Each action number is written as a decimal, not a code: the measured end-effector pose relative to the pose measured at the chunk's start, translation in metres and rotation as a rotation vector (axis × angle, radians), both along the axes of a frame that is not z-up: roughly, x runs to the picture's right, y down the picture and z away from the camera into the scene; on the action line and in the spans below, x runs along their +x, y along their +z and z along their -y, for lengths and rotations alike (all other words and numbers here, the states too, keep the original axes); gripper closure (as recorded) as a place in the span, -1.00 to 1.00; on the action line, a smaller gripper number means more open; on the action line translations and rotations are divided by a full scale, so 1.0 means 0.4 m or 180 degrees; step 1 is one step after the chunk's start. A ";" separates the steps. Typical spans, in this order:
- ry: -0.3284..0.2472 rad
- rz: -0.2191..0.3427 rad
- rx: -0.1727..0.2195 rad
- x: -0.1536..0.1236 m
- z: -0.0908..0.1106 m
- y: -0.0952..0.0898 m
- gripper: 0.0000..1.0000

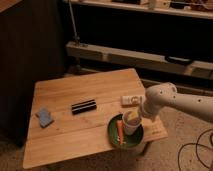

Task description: Place the ceramic cup in the ceramic bowl

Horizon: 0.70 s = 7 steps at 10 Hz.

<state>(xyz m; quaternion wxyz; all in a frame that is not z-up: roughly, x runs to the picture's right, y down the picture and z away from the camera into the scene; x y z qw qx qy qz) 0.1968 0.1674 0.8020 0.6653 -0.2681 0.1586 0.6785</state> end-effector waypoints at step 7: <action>-0.0014 -0.0019 0.0017 0.000 0.003 -0.004 -0.60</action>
